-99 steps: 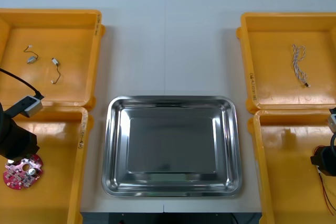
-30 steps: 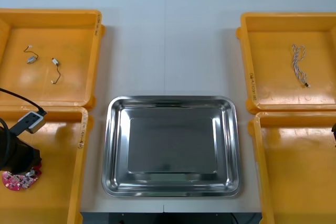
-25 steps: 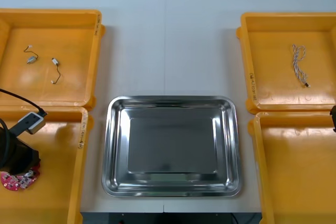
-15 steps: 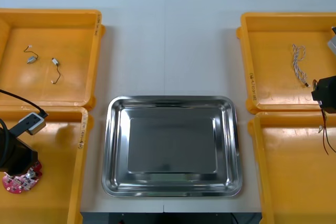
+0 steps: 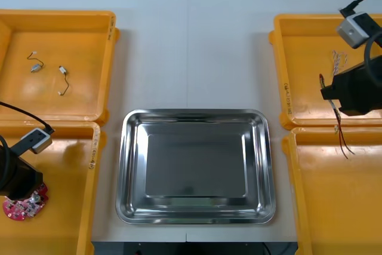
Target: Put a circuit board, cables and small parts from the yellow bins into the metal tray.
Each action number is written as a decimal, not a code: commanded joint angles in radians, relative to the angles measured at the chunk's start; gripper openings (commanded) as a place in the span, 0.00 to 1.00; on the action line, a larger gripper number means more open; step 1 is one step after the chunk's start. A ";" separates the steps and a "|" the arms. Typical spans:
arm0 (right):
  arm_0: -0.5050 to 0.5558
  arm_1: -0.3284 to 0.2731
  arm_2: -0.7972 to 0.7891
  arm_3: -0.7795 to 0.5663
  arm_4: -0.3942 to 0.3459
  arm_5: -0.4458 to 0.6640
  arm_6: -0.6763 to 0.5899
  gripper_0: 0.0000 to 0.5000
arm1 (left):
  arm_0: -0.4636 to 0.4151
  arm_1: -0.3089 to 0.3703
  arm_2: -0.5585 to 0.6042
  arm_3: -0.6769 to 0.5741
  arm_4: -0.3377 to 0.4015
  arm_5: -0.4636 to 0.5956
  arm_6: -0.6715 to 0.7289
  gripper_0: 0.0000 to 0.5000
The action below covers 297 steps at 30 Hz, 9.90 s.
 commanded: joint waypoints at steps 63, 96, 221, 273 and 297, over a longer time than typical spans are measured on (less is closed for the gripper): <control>-0.048 0.194 0.896 -0.025 0.425 0.004 0.398 0.00 | -0.567 -0.137 0.108 -0.149 0.178 0.497 0.385 0.00; 0.047 0.302 0.932 0.009 0.594 -0.003 0.406 0.00 | -0.566 -0.465 -0.180 -0.220 -0.219 0.497 0.746 0.00; -0.394 -0.030 -0.092 0.905 0.554 -0.202 0.515 1.00 | -0.537 -0.516 -0.419 -0.119 -0.374 0.320 0.979 1.00; -0.409 0.088 0.060 1.207 0.588 -0.435 0.599 1.00 | -0.865 -0.032 -0.140 0.337 0.163 0.340 0.336 1.00; -0.410 0.088 0.060 1.284 0.597 -0.471 0.641 1.00 | -0.868 0.084 -0.100 0.552 0.219 0.148 -0.095 1.00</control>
